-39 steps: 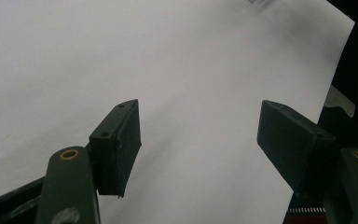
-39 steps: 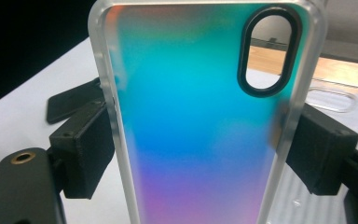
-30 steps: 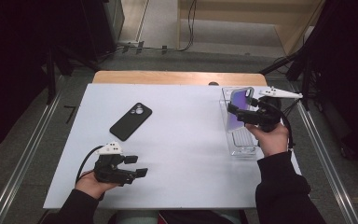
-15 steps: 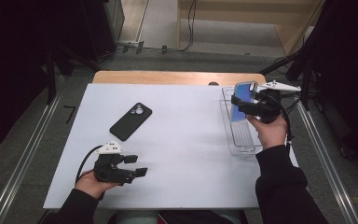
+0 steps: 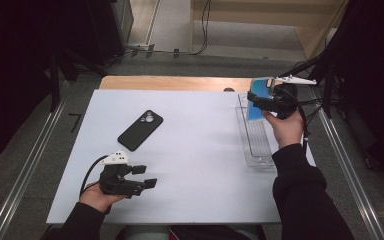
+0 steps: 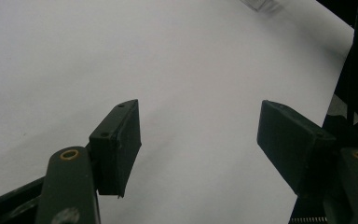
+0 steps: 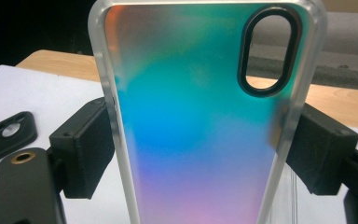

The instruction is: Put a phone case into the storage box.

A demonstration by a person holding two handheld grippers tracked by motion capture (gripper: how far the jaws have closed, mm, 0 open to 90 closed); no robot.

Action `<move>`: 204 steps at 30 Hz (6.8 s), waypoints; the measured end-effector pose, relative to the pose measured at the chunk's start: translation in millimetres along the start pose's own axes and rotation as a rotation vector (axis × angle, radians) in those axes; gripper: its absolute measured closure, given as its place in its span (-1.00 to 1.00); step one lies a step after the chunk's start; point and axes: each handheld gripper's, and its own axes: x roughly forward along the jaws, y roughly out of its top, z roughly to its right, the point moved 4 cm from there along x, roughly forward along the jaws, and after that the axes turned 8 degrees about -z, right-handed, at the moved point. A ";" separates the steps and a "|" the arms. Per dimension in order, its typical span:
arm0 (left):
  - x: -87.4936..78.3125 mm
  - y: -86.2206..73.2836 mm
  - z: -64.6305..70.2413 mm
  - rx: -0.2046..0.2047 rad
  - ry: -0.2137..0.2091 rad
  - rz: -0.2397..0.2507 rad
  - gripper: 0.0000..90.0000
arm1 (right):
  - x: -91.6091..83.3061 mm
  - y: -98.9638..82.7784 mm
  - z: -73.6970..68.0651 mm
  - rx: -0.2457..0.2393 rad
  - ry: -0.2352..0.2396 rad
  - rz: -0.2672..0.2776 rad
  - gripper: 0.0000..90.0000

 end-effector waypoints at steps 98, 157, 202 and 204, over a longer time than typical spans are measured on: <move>-1.1 10.7 -14.1 -0.091 -0.014 -0.006 -0.31 | 31.8 -11.9 -10.5 -0.048 0.134 -0.200 -0.73; -9.4 12.4 -18.0 -0.053 -0.025 0.034 -0.36 | -40.1 -141.7 -81.2 -0.277 0.493 -0.304 -0.51; -18.1 35.1 -58.6 -0.120 0.078 0.066 -0.65 | -40.7 -182.1 -65.6 -0.304 0.476 -0.435 -0.51; -17.6 35.3 -62.4 -0.110 0.070 0.055 -0.66 | -41.3 -182.2 -65.5 -0.302 0.475 -0.433 -0.51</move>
